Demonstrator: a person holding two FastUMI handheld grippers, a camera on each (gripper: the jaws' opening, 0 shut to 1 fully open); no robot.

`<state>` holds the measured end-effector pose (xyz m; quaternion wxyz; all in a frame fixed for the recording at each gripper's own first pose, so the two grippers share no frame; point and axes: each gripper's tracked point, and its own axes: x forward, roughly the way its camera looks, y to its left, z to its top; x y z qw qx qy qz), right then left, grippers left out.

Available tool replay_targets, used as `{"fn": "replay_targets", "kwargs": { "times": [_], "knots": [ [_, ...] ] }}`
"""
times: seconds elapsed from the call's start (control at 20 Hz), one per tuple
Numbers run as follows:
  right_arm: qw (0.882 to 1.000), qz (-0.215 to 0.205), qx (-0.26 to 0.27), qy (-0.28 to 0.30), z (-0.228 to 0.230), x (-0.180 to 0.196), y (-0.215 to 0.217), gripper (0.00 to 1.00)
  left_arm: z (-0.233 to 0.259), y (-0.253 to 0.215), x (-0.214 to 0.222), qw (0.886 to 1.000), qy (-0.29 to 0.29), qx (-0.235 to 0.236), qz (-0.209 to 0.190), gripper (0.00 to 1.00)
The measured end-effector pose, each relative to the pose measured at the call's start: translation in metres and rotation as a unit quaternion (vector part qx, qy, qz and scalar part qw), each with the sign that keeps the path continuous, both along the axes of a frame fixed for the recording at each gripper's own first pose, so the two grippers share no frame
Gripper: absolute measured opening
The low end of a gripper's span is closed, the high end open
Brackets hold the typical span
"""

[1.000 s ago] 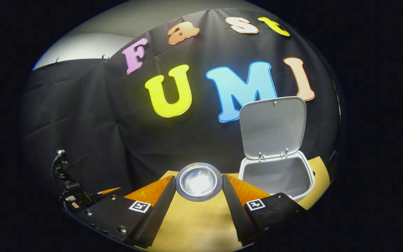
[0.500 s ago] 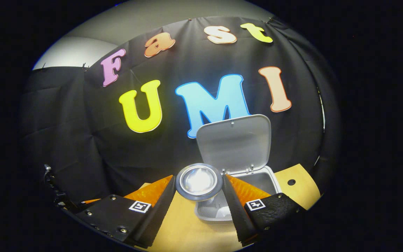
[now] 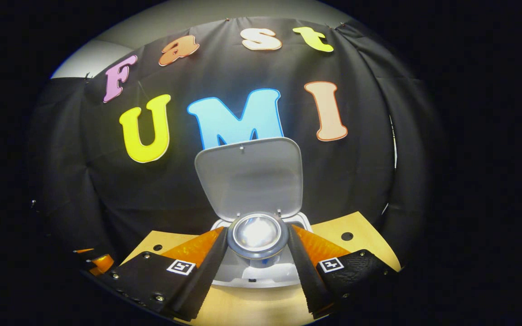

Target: Press the lid of the desktop garbage bin to open it, pick up the crumpled paper on the desktop and throw it into the bin, then pick up the pop can on the desktop and drop it into the bin, and finally close the garbage bin lid.

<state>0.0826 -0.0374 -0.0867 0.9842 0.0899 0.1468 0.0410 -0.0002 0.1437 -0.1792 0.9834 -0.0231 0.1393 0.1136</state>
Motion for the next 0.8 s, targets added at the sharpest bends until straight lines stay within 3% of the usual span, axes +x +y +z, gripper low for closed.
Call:
{"fn": "replay_targets", "kwargs": {
  "times": [0.05,0.35,0.4,0.45,0.8],
  "knots": [
    [1.0,-0.004,-0.001,0.005,-0.005,0.001,-0.004,0.84,-0.001,0.0,0.0,1.0,0.002,-0.001,-0.001,0.96],
    [0.999,-0.018,-0.008,0.043,-0.042,-0.002,-0.02,0.84,-0.008,-0.007,0.005,1.0,0.013,0.0,-0.01,0.96],
    [0.999,-0.02,-0.007,0.048,-0.048,-0.002,-0.021,0.84,-0.009,-0.008,0.007,1.0,0.015,0.002,-0.011,1.0],
    [0.998,-0.021,-0.007,0.052,-0.053,-0.002,-0.022,0.84,-0.009,-0.009,0.009,1.0,0.017,0.003,-0.013,0.96],
    [0.998,-0.026,0.003,0.058,-0.066,0.001,-0.023,0.84,-0.014,-0.019,0.013,0.999,0.029,0.01,-0.026,0.96]
  ]
}}
